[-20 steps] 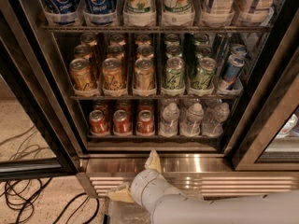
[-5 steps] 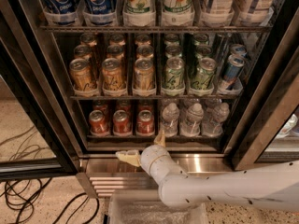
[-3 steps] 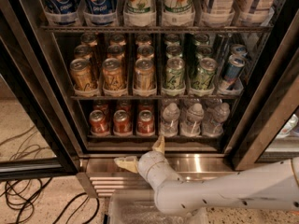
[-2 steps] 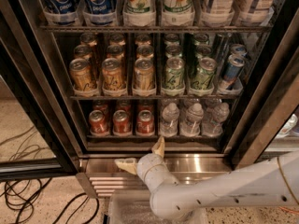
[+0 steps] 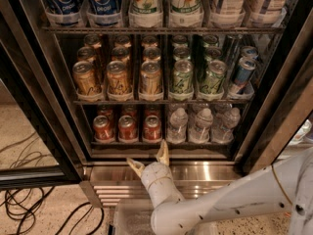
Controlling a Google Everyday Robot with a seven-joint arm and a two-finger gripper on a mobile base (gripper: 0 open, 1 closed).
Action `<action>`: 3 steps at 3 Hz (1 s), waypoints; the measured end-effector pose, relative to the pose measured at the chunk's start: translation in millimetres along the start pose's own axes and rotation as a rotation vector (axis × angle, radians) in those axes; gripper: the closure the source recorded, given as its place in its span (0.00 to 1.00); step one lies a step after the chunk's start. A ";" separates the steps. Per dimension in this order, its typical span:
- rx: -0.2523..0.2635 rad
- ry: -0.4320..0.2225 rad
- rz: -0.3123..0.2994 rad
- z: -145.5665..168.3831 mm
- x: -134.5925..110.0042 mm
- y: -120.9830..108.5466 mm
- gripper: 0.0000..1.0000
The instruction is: Pick coke can from bottom shelf of fridge
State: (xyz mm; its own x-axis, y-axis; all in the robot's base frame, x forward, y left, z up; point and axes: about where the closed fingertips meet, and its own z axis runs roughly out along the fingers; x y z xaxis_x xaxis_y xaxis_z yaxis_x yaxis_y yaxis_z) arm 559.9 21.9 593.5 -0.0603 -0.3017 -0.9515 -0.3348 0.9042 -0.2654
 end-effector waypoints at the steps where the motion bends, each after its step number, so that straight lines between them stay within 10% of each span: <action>1: 0.055 -0.092 -0.081 -8.3 -18.3 -0.9 0.29; 3: 0.106 -0.194 -0.163 -9.9 -38.0 -3.1 0.29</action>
Offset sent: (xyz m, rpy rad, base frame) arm -0.0181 0.0084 0.0529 -0.1383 -0.3472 -0.0267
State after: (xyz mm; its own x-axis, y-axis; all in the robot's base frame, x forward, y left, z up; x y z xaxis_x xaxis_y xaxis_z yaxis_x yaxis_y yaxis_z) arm 553.9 27.6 632.0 0.1708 -0.3920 -0.9040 -0.2240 0.8780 -0.4230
